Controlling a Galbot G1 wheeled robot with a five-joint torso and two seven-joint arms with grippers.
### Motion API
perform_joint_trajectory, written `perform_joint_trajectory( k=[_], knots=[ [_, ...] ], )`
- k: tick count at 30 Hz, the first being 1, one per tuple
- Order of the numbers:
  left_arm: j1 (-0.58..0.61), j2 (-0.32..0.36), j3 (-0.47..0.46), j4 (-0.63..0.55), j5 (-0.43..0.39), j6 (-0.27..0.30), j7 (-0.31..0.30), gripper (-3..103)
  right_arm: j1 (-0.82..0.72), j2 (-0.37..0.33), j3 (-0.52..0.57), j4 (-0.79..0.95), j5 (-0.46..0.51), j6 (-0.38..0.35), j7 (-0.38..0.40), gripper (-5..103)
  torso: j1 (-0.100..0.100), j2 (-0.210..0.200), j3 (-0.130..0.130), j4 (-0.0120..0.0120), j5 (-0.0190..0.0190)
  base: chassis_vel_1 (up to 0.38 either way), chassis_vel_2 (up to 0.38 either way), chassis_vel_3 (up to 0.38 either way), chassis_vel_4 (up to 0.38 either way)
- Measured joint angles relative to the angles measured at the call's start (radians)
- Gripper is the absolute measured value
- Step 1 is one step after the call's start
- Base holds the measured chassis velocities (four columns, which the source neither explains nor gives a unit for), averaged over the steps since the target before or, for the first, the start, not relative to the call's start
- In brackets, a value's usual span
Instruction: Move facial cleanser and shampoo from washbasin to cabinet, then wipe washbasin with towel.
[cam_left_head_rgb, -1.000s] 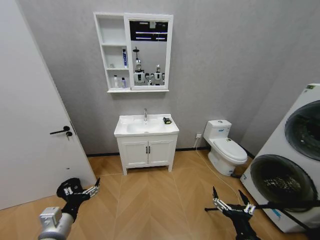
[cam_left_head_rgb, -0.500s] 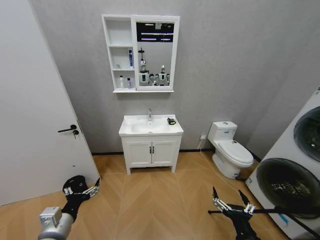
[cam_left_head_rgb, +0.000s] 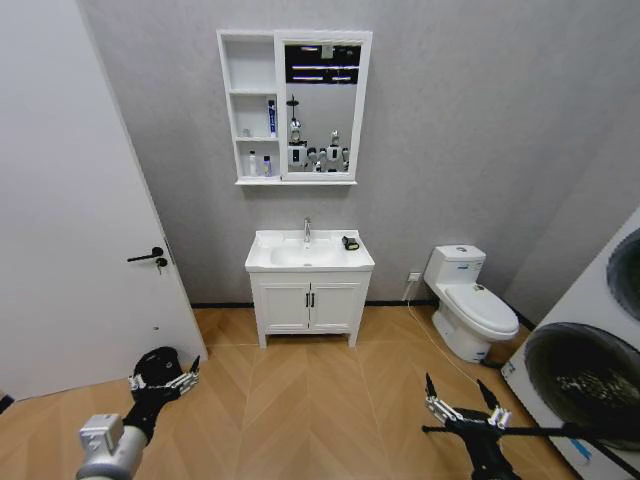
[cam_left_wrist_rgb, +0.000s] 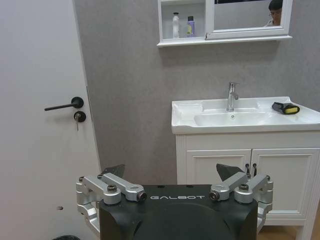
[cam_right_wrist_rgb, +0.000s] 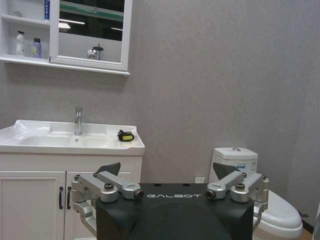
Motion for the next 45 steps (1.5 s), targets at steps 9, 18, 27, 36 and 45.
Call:
perform_joint_trajectory(
  k=[9,18,27,36,45],
  knots=[
    [0.000,0.000,0.000,0.000,0.000,0.000,0.000,100,0.000,0.000,0.000,0.000,0.000,0.000,0.000,100,0.000,0.000,0.000,0.0000,0.0000,0.000,0.000,0.000,0.000],
    [0.000,0.000,0.000,0.000,0.000,0.000,0.000,100,0.000,0.000,0.000,0.000,0.000,0.000,0.000,100,0.000,0.000,0.000,0.0000,0.0000,0.000,0.000,0.000,0.000],
    [0.000,0.000,0.000,0.000,0.000,0.000,0.000,100,0.000,0.000,0.000,0.000,0.000,0.000,0.000,100,0.000,0.000,0.000,0.0000,0.0000,0.000,0.000,0.000,0.000],
    [0.000,0.000,0.000,0.000,0.000,0.000,0.000,100,0.000,0.000,0.000,0.000,0.000,0.000,0.000,100,0.000,0.000,0.000,0.0000,0.0000,0.000,0.000,0.000,0.000],
    [0.000,0.000,0.000,0.000,0.000,0.000,0.000,100,0.000,0.000,0.000,0.000,0.000,0.000,0.000,100,0.000,0.000,0.000,0.0000,0.0000,0.000,0.000,0.000,0.000]
  ],
)
